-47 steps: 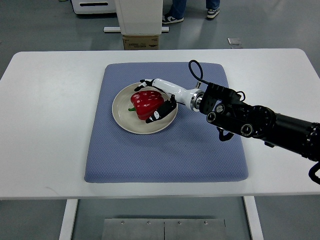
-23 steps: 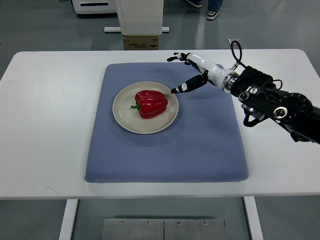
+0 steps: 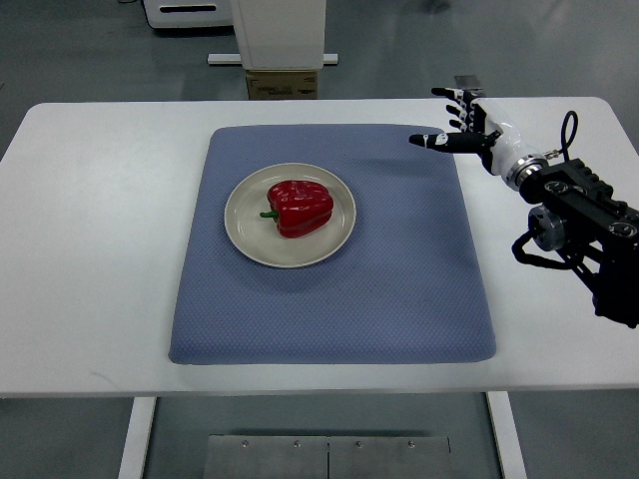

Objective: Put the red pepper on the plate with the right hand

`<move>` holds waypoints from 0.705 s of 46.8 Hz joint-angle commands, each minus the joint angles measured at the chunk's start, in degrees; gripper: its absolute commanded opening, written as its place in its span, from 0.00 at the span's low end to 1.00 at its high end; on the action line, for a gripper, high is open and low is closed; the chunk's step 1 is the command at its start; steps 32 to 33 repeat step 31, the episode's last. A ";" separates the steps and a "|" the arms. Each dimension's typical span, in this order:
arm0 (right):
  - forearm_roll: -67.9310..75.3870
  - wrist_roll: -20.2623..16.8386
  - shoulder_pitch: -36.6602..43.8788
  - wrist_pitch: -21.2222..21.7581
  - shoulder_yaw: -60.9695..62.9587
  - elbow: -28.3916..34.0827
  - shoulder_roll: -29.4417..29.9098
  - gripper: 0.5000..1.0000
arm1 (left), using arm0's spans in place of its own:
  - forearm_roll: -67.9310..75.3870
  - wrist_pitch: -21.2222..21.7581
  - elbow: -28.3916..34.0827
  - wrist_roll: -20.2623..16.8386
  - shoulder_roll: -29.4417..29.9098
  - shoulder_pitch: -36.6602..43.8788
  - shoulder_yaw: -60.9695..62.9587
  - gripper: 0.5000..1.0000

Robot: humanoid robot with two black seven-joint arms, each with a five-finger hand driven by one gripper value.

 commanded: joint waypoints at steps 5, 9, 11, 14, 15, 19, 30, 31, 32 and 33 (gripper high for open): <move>0.89 0.10 -3.33 -0.97 5.18 -0.11 0.48 1.00 | 0.08 0.00 0.00 0.01 0.00 0.00 0.09 1.00; 0.89 0.72 -4.56 -1.49 8.17 -0.11 0.92 1.00 | -0.01 0.00 0.00 -0.07 0.00 0.00 0.00 1.00; 0.89 0.72 -5.26 -1.49 9.49 -0.11 1.01 1.00 | -0.01 0.00 0.00 0.01 0.00 0.00 0.00 1.00; 0.89 0.72 -5.97 -1.49 11.25 -0.28 1.10 1.00 | 0.08 0.00 0.00 0.01 0.00 0.00 0.00 1.00; 0.89 0.72 -6.14 -1.49 11.69 -0.11 1.19 1.00 | -0.01 0.00 0.00 0.01 0.00 0.00 0.00 1.00; 0.89 0.81 -6.67 -1.49 13.01 -0.11 1.36 1.00 | -0.01 0.00 0.00 0.01 0.00 0.00 0.00 1.00; 0.89 0.72 -7.81 -1.49 13.19 0.24 1.80 1.00 | -0.01 0.00 0.00 0.01 0.00 0.00 0.00 1.00; 0.89 0.80 -7.81 -1.49 13.19 0.24 1.80 1.00 | -0.01 0.00 0.00 0.01 0.00 0.00 0.00 1.00; 0.89 0.80 -7.81 -1.49 13.19 0.24 1.80 1.00 | -0.01 0.00 0.00 0.01 0.00 0.00 0.00 1.00; 0.89 0.80 -7.81 -1.49 13.19 0.24 1.80 1.00 | -0.01 0.00 0.00 0.01 0.00 0.00 0.00 1.00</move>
